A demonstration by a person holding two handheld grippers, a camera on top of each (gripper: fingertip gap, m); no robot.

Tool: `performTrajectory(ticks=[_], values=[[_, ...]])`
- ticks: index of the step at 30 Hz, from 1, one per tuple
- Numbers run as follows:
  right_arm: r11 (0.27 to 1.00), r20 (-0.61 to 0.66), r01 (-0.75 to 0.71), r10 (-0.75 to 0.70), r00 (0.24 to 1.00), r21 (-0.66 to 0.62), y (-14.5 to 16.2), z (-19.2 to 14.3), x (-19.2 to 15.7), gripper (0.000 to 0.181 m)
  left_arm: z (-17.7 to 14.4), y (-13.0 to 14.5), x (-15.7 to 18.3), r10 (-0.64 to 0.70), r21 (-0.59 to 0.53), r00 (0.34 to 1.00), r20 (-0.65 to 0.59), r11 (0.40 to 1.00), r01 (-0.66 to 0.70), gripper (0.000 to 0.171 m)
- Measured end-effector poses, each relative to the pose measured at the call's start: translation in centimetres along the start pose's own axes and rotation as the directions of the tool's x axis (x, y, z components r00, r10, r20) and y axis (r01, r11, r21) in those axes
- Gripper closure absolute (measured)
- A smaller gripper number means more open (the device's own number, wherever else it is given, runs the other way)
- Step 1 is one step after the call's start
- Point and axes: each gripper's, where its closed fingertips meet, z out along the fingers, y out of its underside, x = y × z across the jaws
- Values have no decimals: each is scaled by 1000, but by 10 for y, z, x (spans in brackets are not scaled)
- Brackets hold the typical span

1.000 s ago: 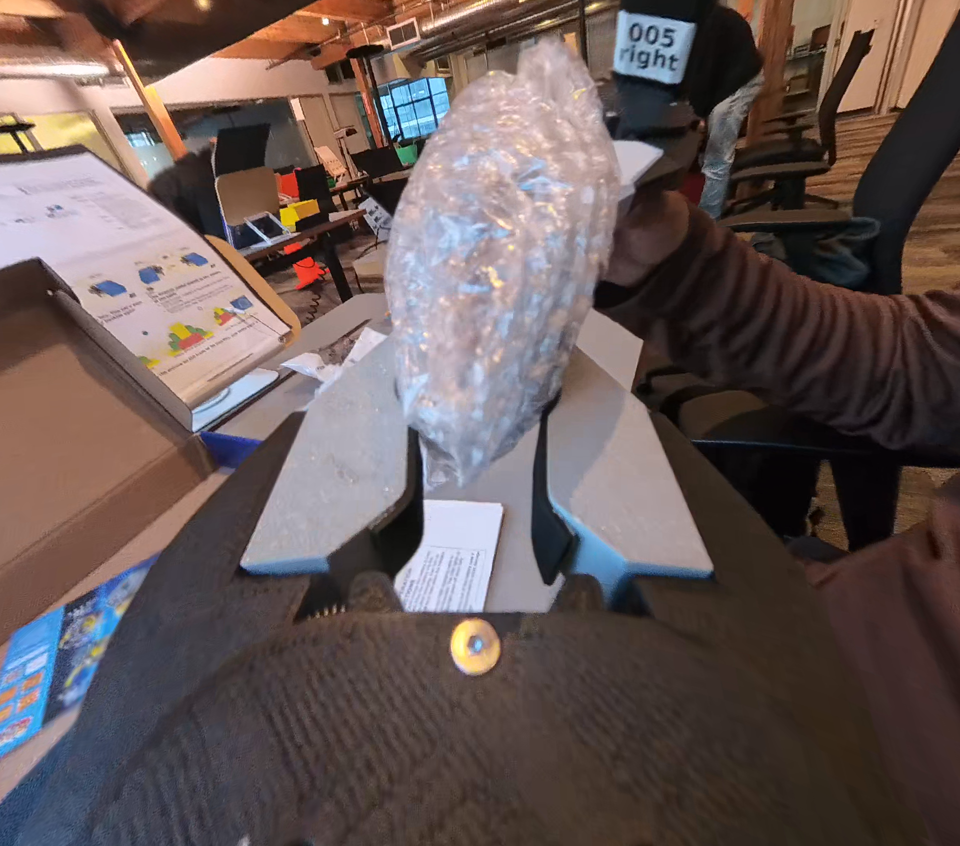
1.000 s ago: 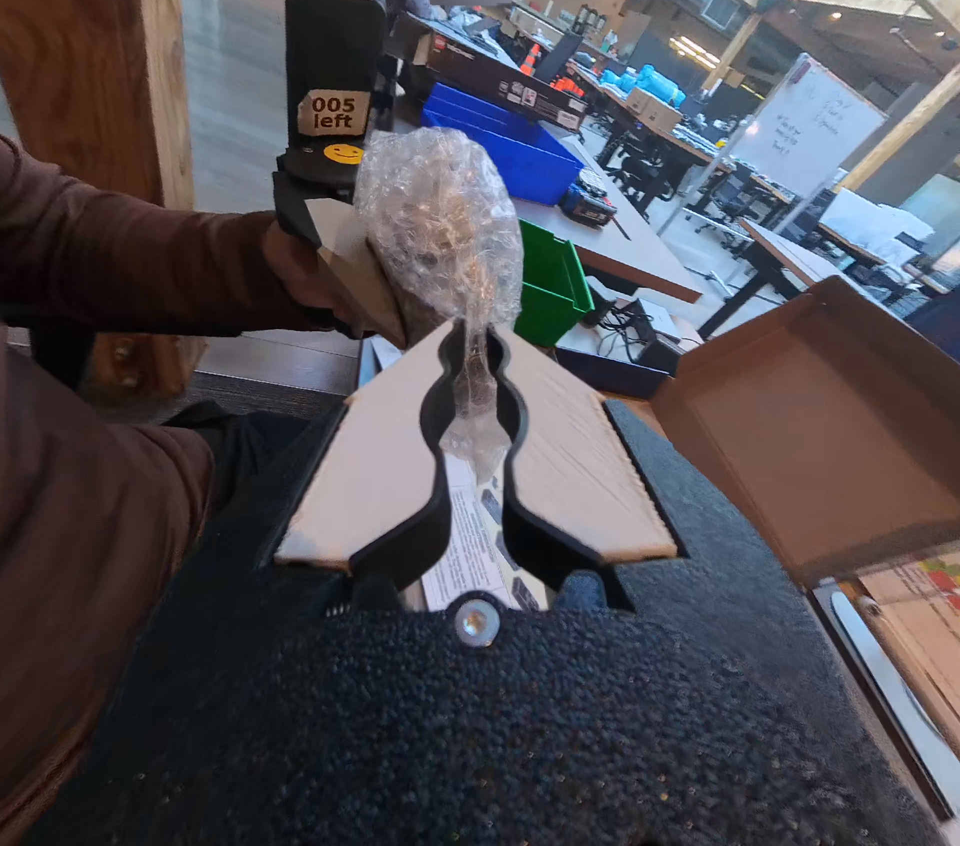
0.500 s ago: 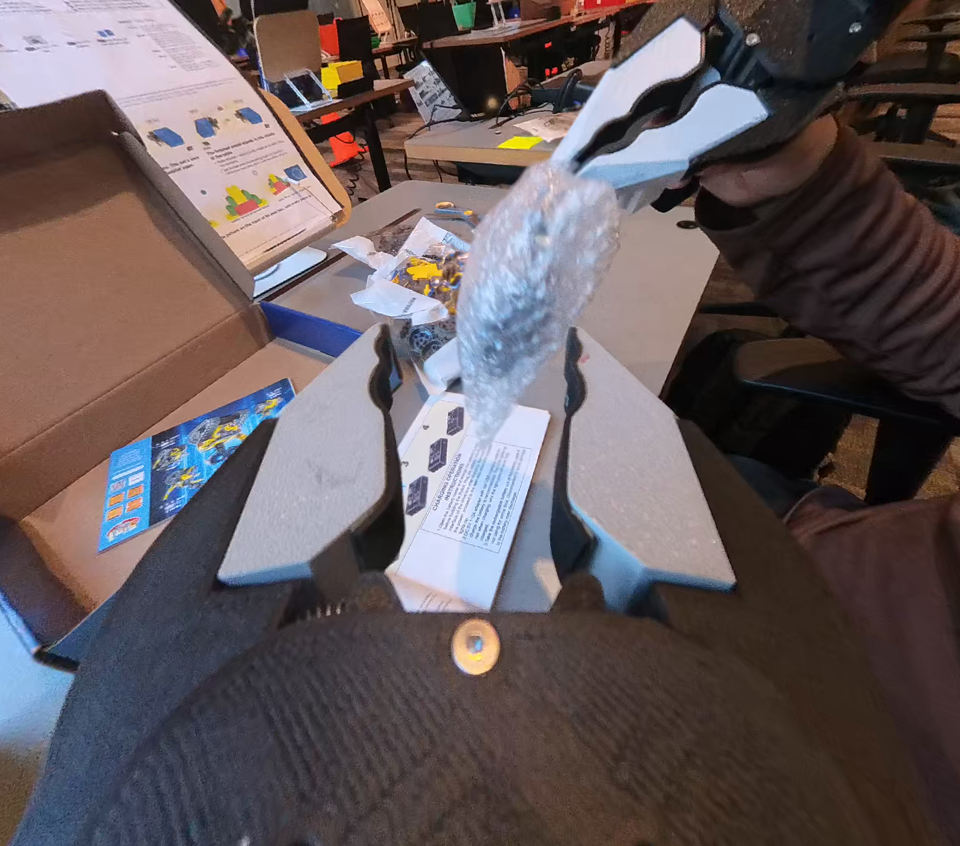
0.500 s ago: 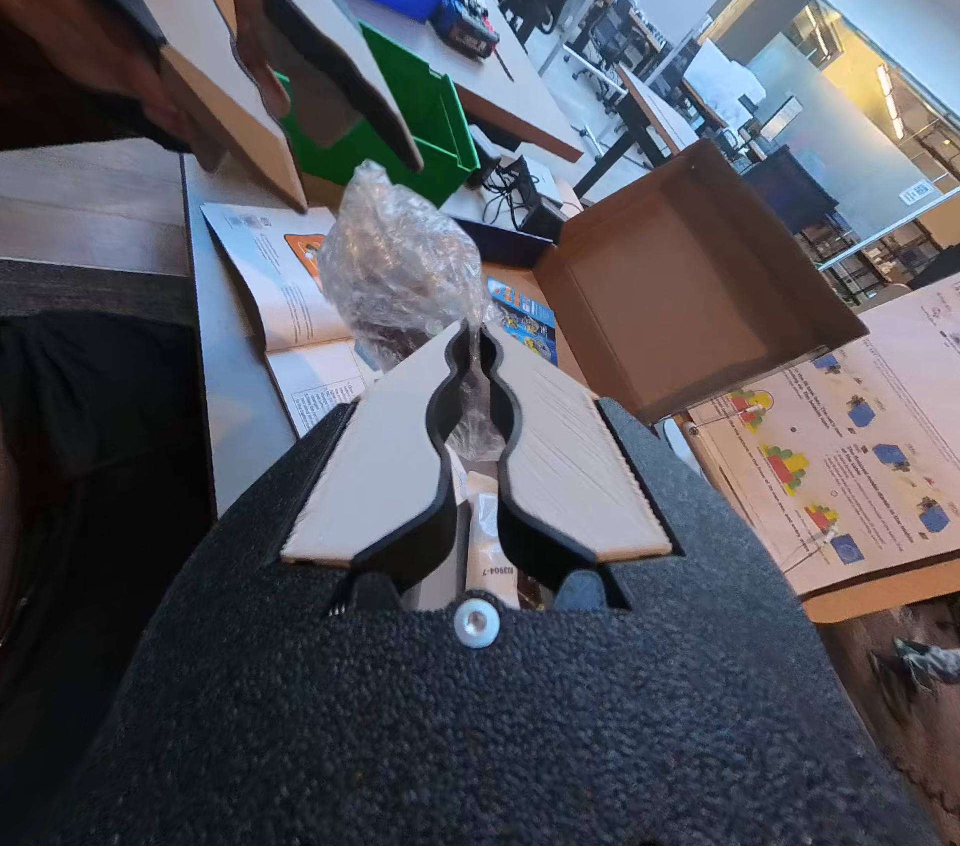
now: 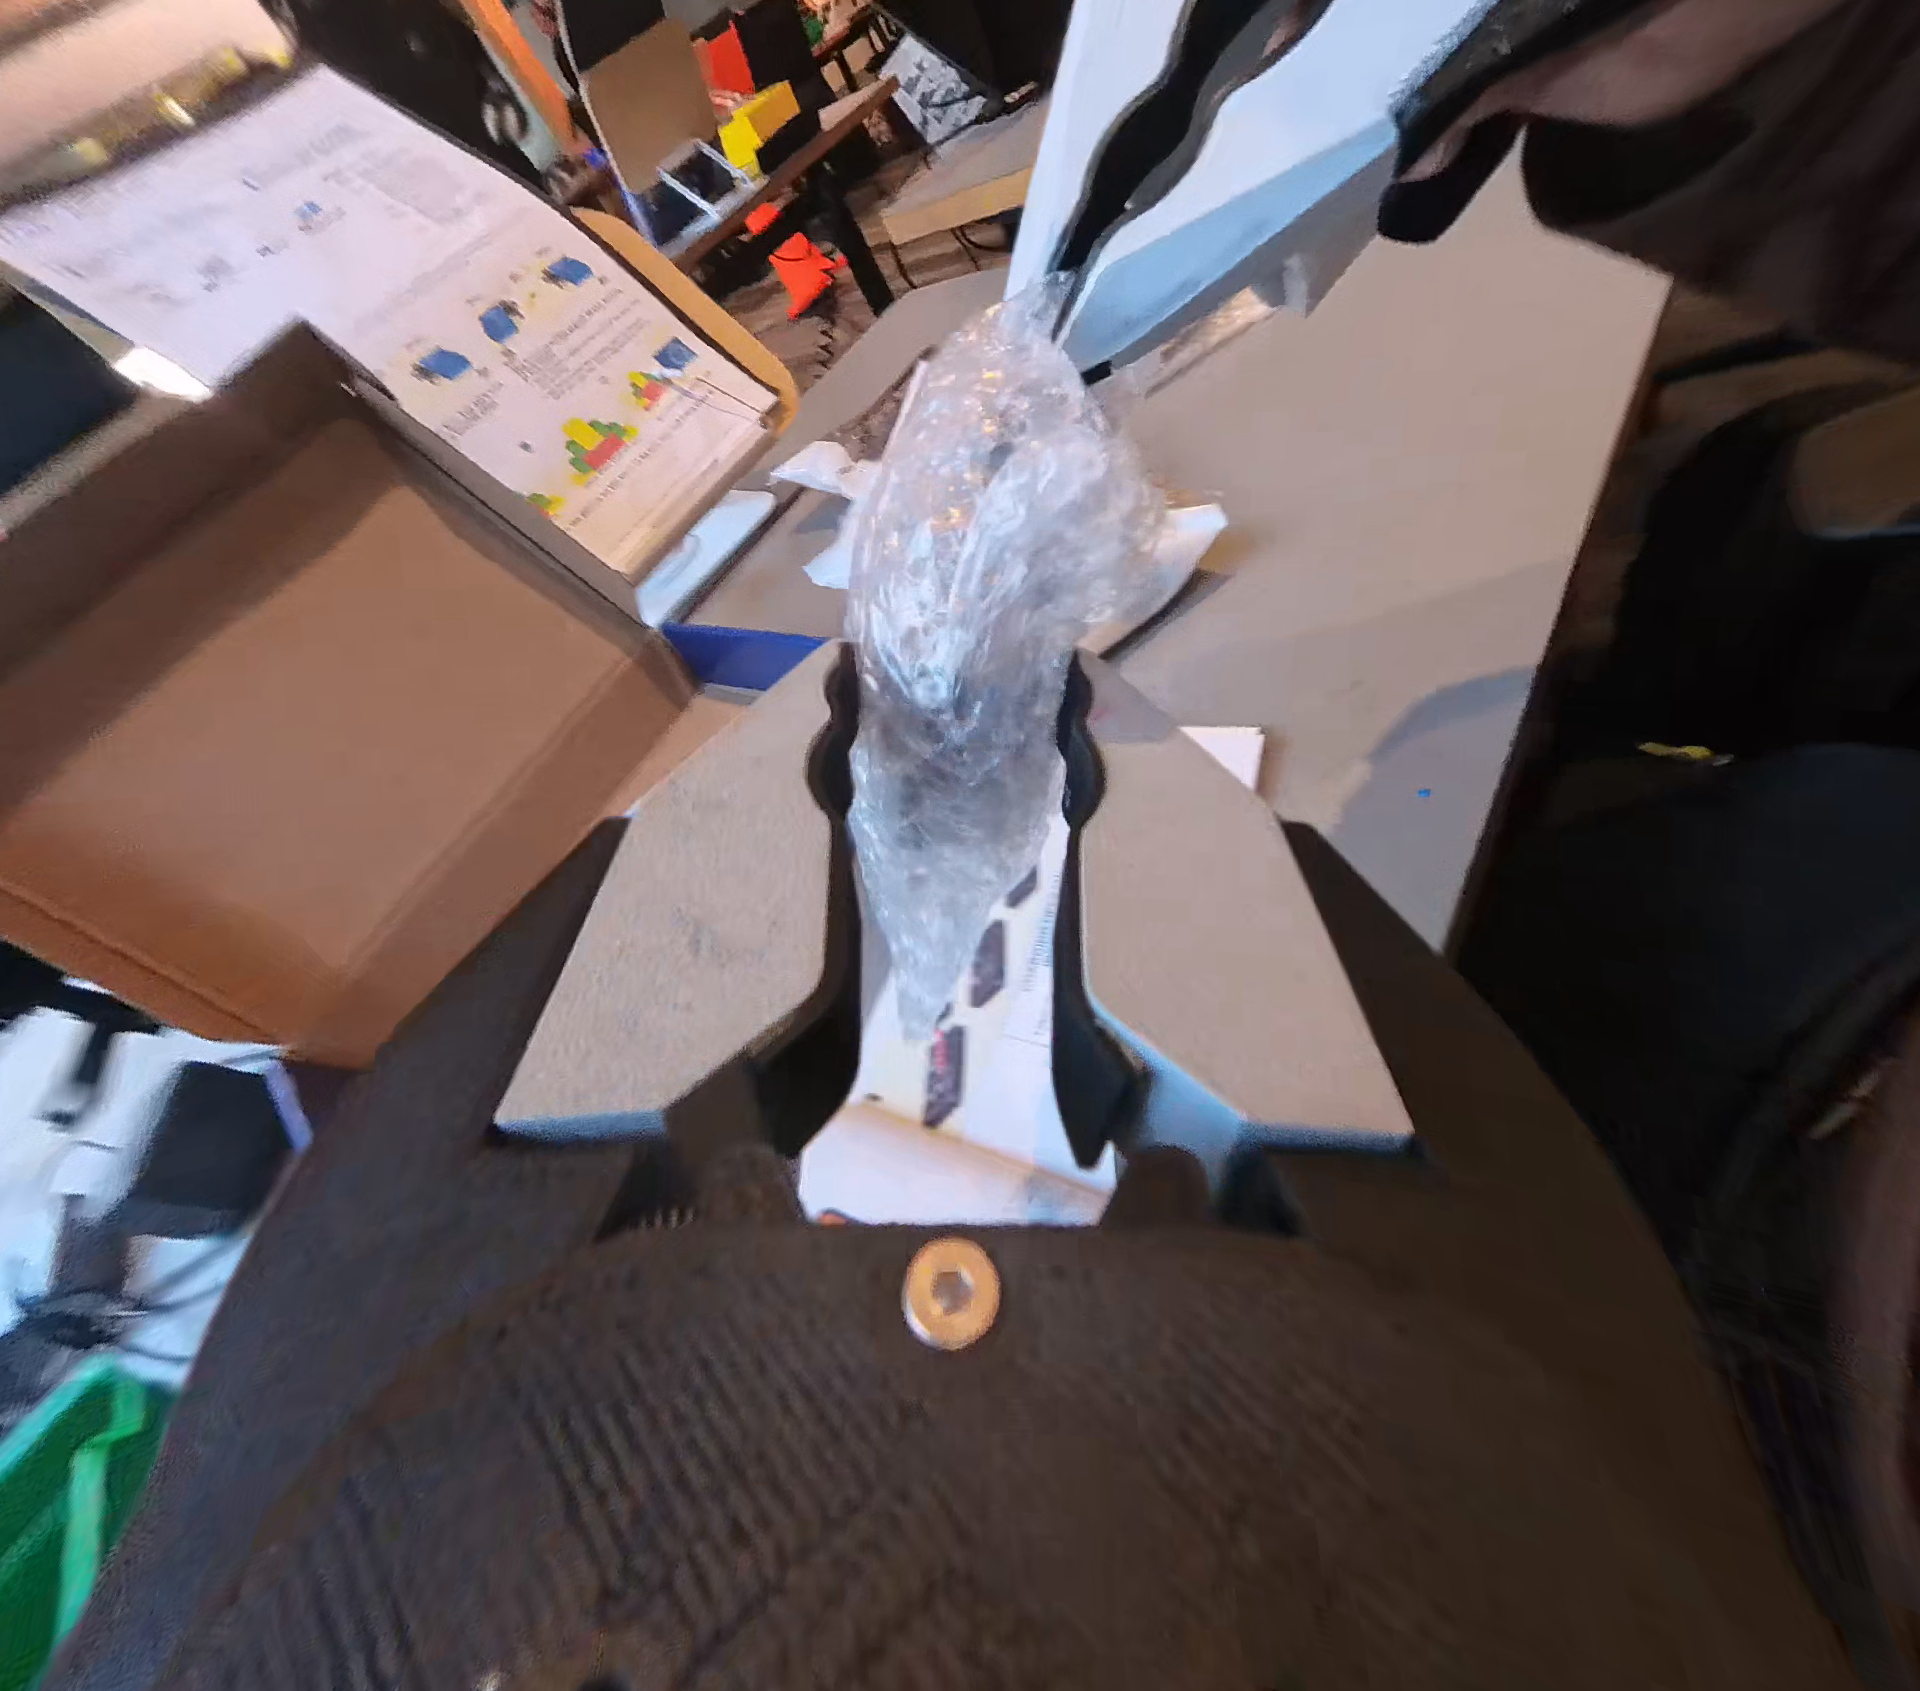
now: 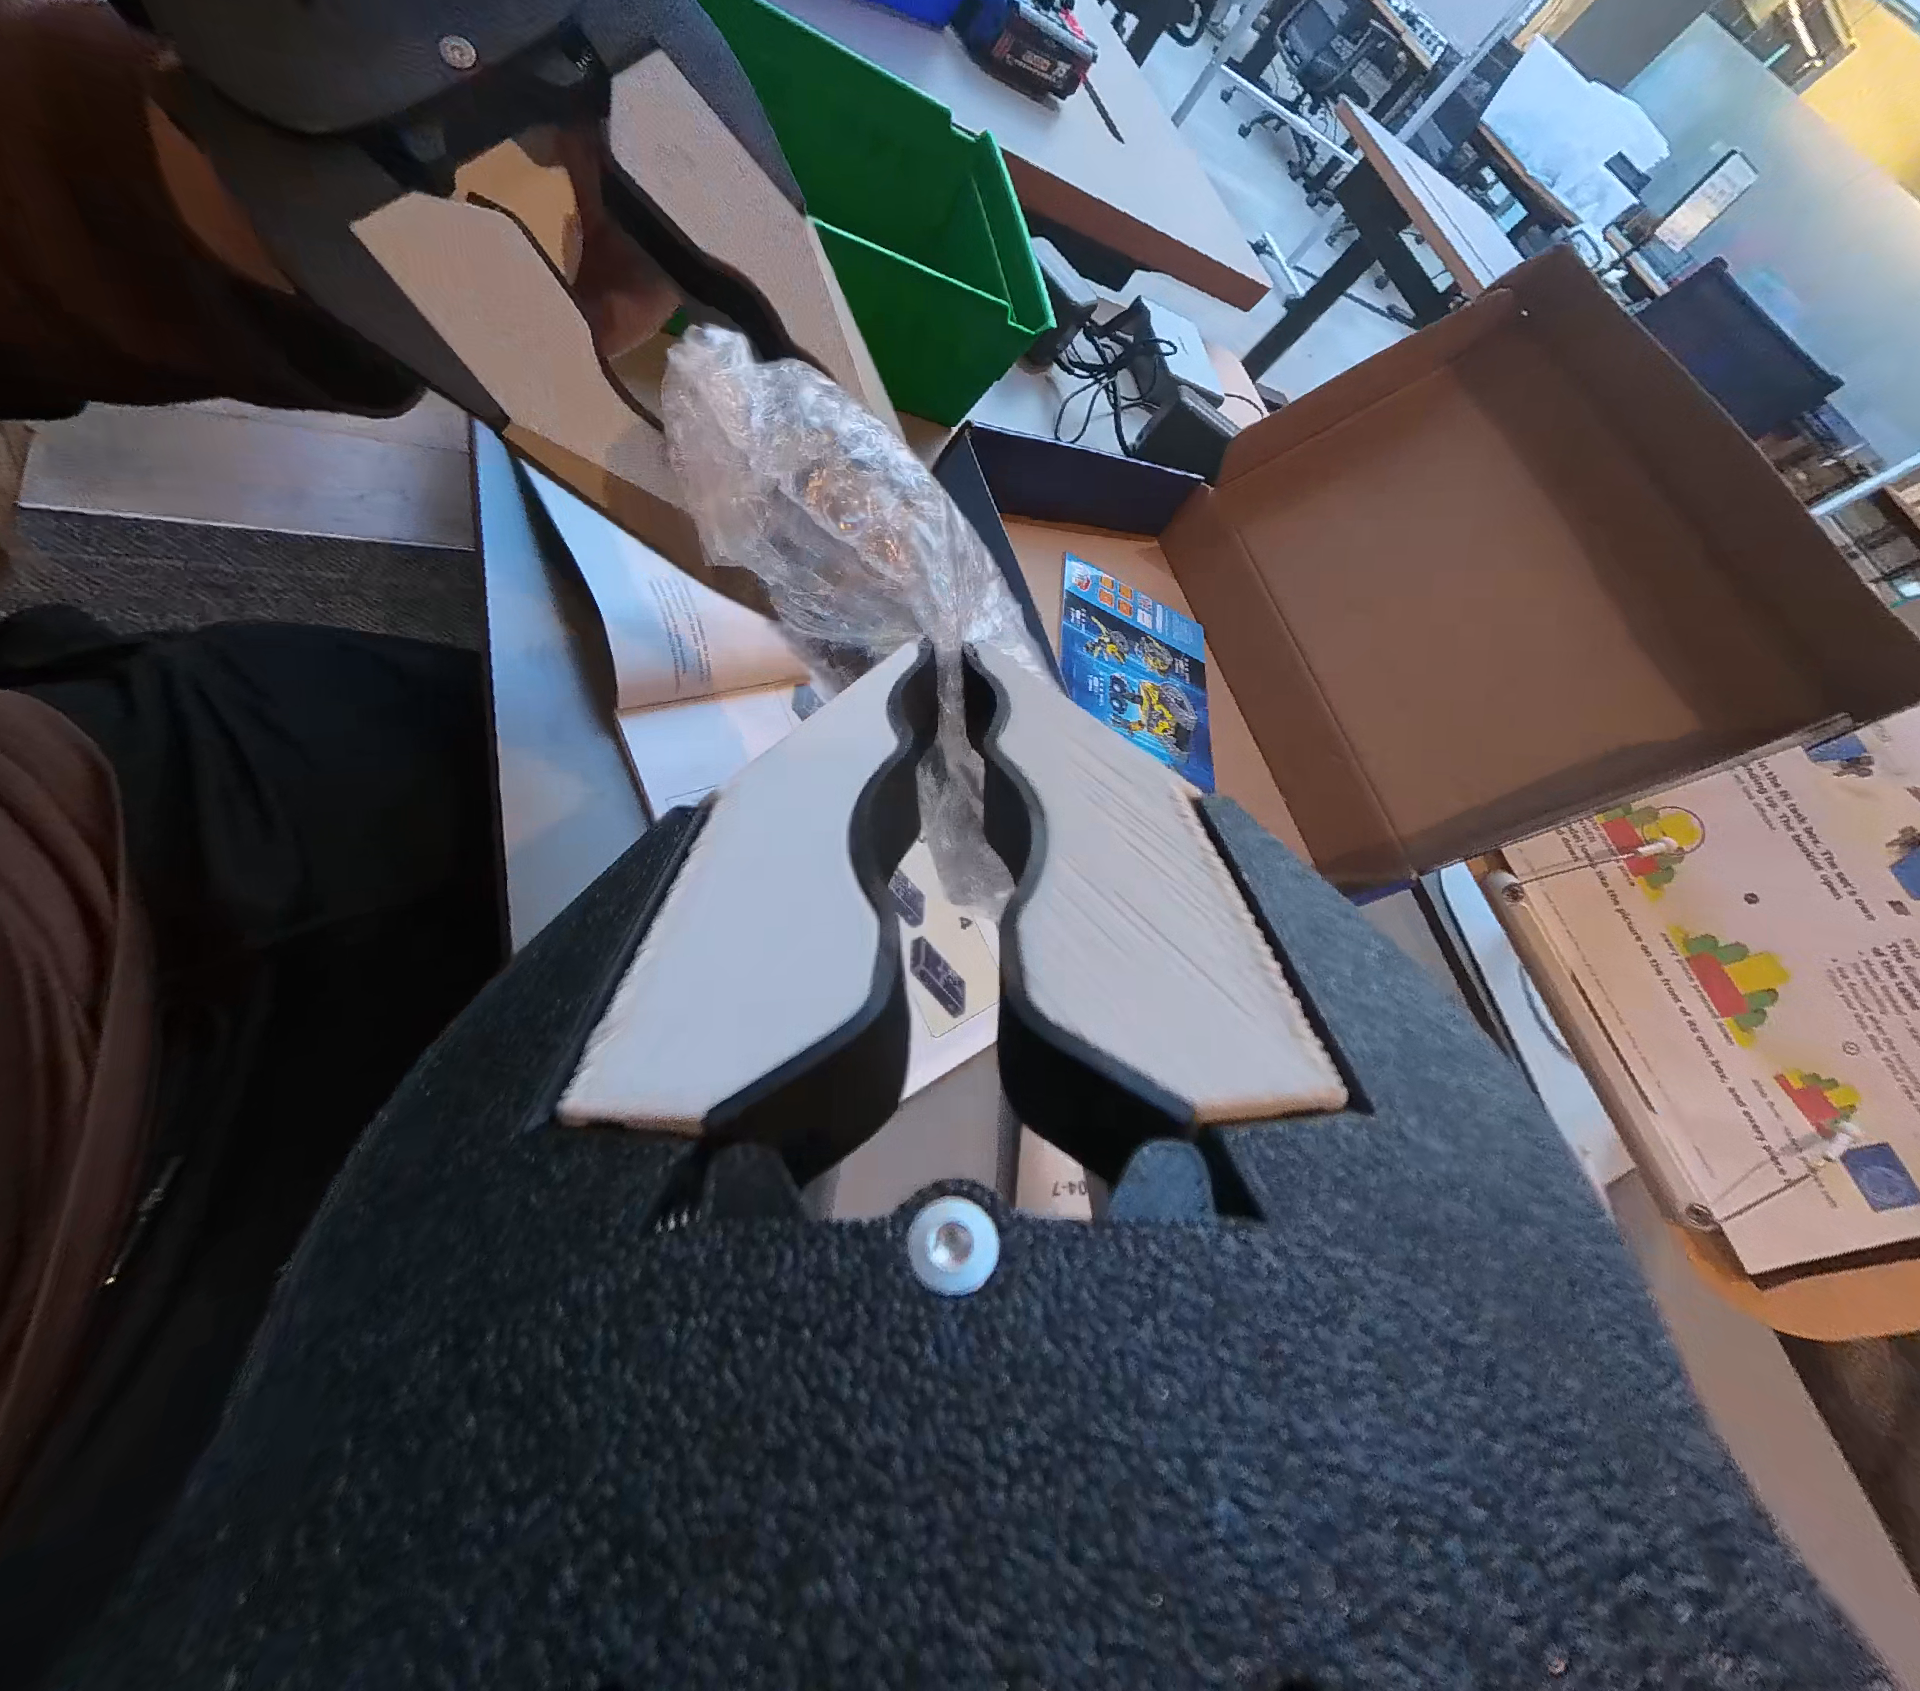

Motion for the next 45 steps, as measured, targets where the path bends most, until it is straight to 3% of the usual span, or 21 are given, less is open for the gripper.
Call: performTrajectory(ticks=[2, 4, 6, 8, 10, 15, 20, 23, 24, 29, 30, 35, 40, 42, 44, 45], values=[[999, 26, -29, 29, 999, 17, -2, -4, 0, 174, -3, -5, -4, 155, 18, 984, 86, 987, -157, 136], [997, 63, -74, 72, 995, 37, -4, -11, 1, 167, -8, -13, -7, 351, 7, 914, 204, 933, -359, 136], [991, 87, -122, 117, 989, 51, -4, -19, 4, 152, -15, -22, -9, 569, -55, 751, 335, 807, -587, 137], [985, 97, -163, 158, 983, 51, -2, -27, 10, 142, -20, -28, -12, 744, -180, 512, 430, 626, -758, 136], [978, 101, -198, 190, 976, 72, -2, -35, 16, 139, -23, -33, -11, 797, -234, 376, 472, 525, -818, 136], [928, 170, -329, 300, 939, 176, -13, -57, 27, 132, -29, -48, 2, 807, -240, 237, 541, 418, -876, 136], [861, 369, -486, 408, 835, 148, -16, -57, 10, 109, -33, -69, 24, 787, -226, 135, 602, 330, -916, 137], [819, 486, -564, 451, 748, 108, -22, -53, -5, 111, -31, -73, 35, 783, -197, 144, 605, 322, -926, 137], [806, 489, -582, 468, 736, 106, -23, -51, -3, 123, -31, -73, 36, 783, -201, 138, 606, 319, -926, 137], [852, 438, -499, 393, 809, 158, -18, -51, 2, 130, -25, -68, 33, 784, -197, 142, 605, 320, -927, 135], [860, 418, -479, 376, 827, 173, -19, -51, 4, 131, -24, -67, 32, 775, -184, 167, 609, 343, -921, 134], [887, 321, -402, 321, 891, 226, -24, -53, 13, 136, -25, -63, 21, 703, -56, 409, 582, 536, -842, 127], [846, 285, -420, 336, 898, 328, -31, -67, 31, 141, -41, -70, -7, 516, 62, 622, 589, 739, -671, 119], [818, 282, -431, 341, 897, 382, -36, -76, 39, 142, -46, -70, -18, 359, 168, 760, 542, 840, -516, 122], [802, 254, -414, 333, 908, 430, -38, -82, 46, 144, -42, -67, -13, 171, 285, 929, 327, 920, -269, 124], [805, 233, -402, 330, 915, 436, -37, -82, 48, 146, -41, -67, -13, 50, 327, 973, 226, 937, -124, 125]])
